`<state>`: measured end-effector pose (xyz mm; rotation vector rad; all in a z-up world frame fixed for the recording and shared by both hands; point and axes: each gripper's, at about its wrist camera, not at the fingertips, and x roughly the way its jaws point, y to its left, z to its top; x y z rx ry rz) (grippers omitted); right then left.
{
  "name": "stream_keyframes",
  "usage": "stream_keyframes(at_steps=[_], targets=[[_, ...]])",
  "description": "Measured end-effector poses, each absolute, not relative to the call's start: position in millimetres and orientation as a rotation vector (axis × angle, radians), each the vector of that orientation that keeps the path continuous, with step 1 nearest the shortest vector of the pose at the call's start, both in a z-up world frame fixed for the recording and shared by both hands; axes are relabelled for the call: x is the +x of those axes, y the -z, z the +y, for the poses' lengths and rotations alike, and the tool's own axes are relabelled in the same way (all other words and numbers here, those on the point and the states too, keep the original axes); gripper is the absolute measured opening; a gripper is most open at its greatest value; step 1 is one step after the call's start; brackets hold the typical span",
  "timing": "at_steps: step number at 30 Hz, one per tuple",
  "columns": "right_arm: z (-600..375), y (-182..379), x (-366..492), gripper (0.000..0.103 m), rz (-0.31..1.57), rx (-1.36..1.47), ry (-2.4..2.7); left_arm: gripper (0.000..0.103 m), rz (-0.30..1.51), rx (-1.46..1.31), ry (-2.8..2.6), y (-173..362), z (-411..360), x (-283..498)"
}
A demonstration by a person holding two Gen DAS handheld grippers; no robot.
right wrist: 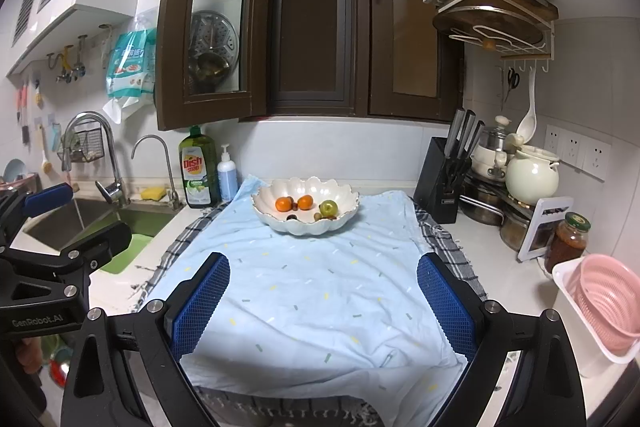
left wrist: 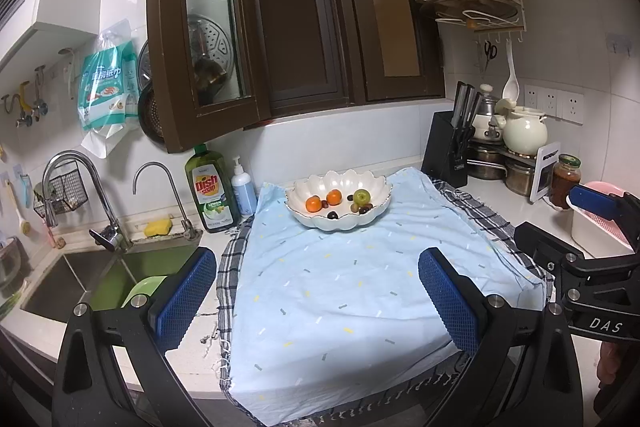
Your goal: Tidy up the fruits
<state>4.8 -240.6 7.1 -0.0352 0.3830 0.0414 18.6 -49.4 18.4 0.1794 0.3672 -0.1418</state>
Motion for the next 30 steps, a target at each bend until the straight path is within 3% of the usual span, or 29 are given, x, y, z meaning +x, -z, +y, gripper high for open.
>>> stream_keyframes(at_steps=[30], targets=[[-237.8, -4.3, 7.7, 0.096, 0.394, -0.044, -0.042, 0.103, 0.382, 0.155, 0.147, -18.7, -48.2, 21.8]])
